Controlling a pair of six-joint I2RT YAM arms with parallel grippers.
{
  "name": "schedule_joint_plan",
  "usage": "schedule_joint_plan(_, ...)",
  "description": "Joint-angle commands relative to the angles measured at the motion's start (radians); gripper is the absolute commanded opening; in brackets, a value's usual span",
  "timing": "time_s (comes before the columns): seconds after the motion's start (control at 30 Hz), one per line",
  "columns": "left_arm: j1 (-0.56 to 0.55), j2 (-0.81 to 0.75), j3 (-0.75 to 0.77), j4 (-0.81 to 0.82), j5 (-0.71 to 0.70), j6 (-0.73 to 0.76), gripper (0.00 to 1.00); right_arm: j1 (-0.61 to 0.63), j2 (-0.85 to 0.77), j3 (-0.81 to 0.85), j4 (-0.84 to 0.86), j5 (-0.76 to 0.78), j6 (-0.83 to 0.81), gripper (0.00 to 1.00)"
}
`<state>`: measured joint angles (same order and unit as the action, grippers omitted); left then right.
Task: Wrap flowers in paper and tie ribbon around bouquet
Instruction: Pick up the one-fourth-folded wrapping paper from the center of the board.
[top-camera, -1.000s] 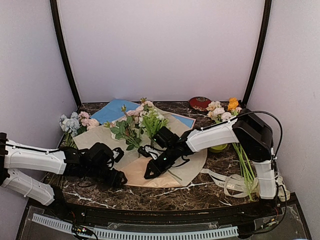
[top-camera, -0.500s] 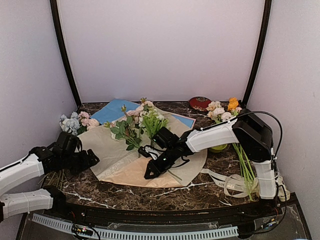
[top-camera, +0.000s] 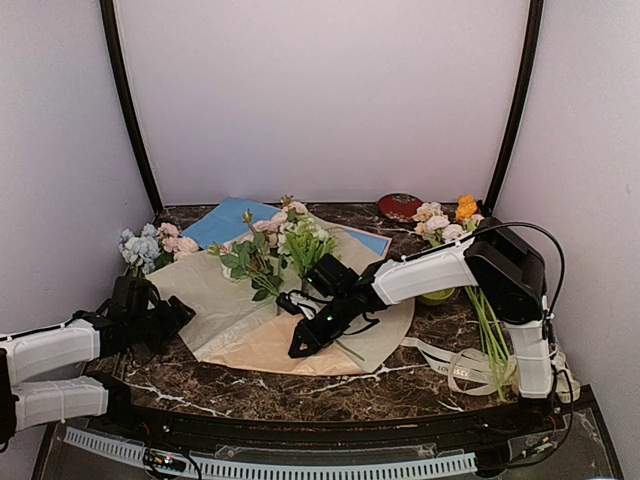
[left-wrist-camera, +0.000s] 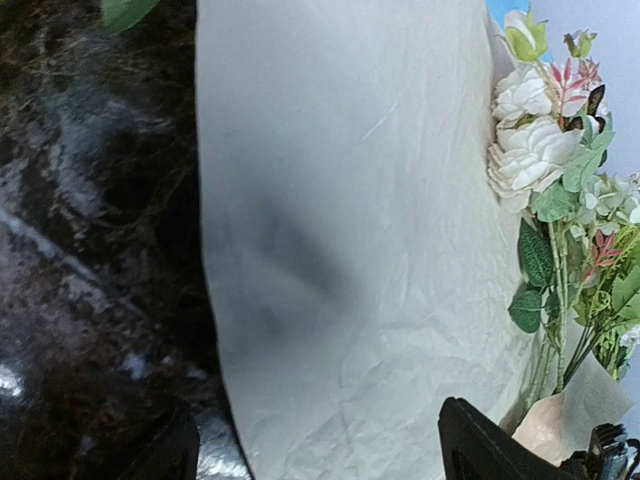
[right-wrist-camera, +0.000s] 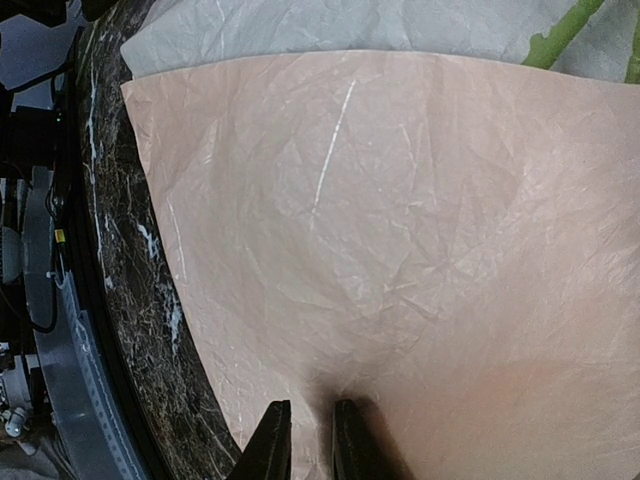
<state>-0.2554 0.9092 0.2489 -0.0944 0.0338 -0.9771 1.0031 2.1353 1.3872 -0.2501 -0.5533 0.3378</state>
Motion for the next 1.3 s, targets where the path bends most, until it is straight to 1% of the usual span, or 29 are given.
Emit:
schedule_joint_plan(0.0, 0.005, 0.099, -0.036, 0.122, 0.097, 0.018, 0.84, -0.003, 0.011, -0.007, -0.003, 0.009, -0.006, 0.16)
schedule_joint_plan(0.07, 0.007, 0.109, -0.031, 0.147, 0.106, 0.036, 0.80, -0.003, 0.011, -0.003, -0.006, 0.009, -0.009, 0.16)
schedule_joint_plan(0.17, 0.006, 0.097, -0.028, 0.171, 0.106, 0.042, 0.70, -0.003, 0.018, 0.012, -0.023, 0.011, -0.014, 0.16)
schedule_joint_plan(0.33, 0.006, 0.034, -0.037, 0.190, 0.109, 0.058, 0.52, -0.001, 0.020, 0.029, -0.027, 0.006, -0.014, 0.16)
schedule_joint_plan(0.4, 0.006, 0.010, -0.047, 0.213, 0.123, 0.063, 0.43, 0.001, 0.026, 0.045, -0.036, -0.002, -0.020, 0.17)
schedule_joint_plan(0.47, 0.007, -0.006, -0.050, 0.223, 0.140, 0.071, 0.31, 0.003, 0.035, 0.068, -0.052, -0.004, -0.030, 0.17)
schedule_joint_plan(0.57, 0.006, -0.023, -0.035, 0.207, 0.146, 0.097, 0.07, 0.013, 0.042, 0.102, -0.078, 0.011, -0.052, 0.17)
schedule_joint_plan(0.63, 0.004, -0.030, -0.020, 0.201, 0.152, 0.118, 0.00, 0.015, 0.048, 0.123, -0.074, 0.000, -0.054, 0.18)
schedule_joint_plan(0.8, -0.001, -0.027, 0.046, 0.149, 0.167, 0.172, 0.00, 0.013, 0.096, 0.167, -0.082, -0.008, -0.016, 0.18)
schedule_joint_plan(0.9, -0.022, -0.019, 0.089, 0.112, 0.155, 0.202, 0.00, 0.002, 0.121, 0.175, -0.087, -0.004, 0.007, 0.18)
schedule_joint_plan(1.0, -0.063, -0.001, 0.140, 0.091, 0.131, 0.227, 0.00, -0.018, 0.128, 0.160, -0.090, 0.005, 0.026, 0.17)
schedule_joint_plan(1.13, -0.149, 0.061, 0.214, 0.077, 0.094, 0.276, 0.00, -0.029, 0.123, 0.133, -0.076, 0.011, 0.034, 0.17)
schedule_joint_plan(1.27, -0.172, 0.127, 0.294, 0.032, 0.072, 0.309, 0.00, -0.029, 0.124, 0.141, -0.080, 0.000, 0.023, 0.17)
